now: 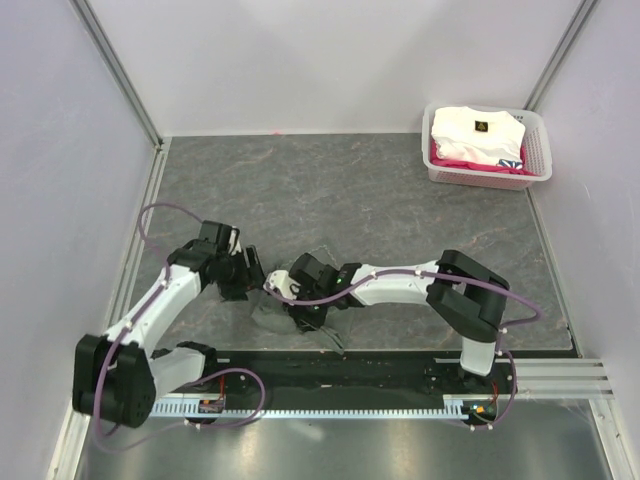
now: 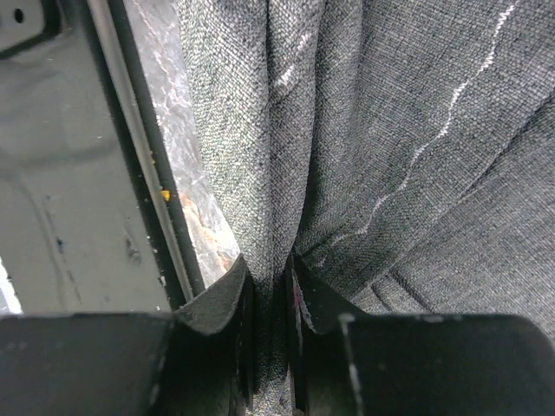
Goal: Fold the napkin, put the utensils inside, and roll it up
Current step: Roll the napkin with the utensil
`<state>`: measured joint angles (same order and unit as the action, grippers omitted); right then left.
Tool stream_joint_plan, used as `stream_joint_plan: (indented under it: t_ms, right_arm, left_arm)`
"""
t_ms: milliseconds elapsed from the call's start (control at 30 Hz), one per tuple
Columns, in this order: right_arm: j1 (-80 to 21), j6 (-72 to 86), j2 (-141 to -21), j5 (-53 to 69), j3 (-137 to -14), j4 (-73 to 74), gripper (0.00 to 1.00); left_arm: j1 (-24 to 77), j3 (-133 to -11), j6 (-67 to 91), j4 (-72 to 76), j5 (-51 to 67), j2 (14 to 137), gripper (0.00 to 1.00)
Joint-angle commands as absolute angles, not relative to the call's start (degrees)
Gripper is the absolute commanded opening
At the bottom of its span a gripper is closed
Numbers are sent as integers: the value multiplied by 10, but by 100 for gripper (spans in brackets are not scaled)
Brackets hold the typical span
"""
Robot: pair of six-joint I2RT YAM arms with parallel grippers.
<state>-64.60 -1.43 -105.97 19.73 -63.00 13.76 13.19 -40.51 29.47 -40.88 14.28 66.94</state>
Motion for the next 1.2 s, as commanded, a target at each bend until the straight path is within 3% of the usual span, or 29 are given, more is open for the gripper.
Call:
stream_joint_plan:
  t_ms: [0,200,300,467,967,1167]
  right_arm:
    - [-641,0,-1110,251,-602,200,22]
    - [-606,18,-1136,294,-604,202,21]
    - [-594,18,-1149,313,-606,202,21]
    - [-574,18,-1168,342,-613,202,21]
    - [-559,16,-1204,358,-632,204,21]
    - [-551,14,-1208,362,-635,207,21]
  left_arm:
    - [129,-366,384,-406,127,586,74]
    - [129,-310,434,-396,183,504,72]
    - [130,-292,456,-381,214,508,65]
    - [130,-291,466,-387,194,523,59]
    - [130,-272,523,-397,84,475,52]
    - [130,-259,519,-382,103,515,50]
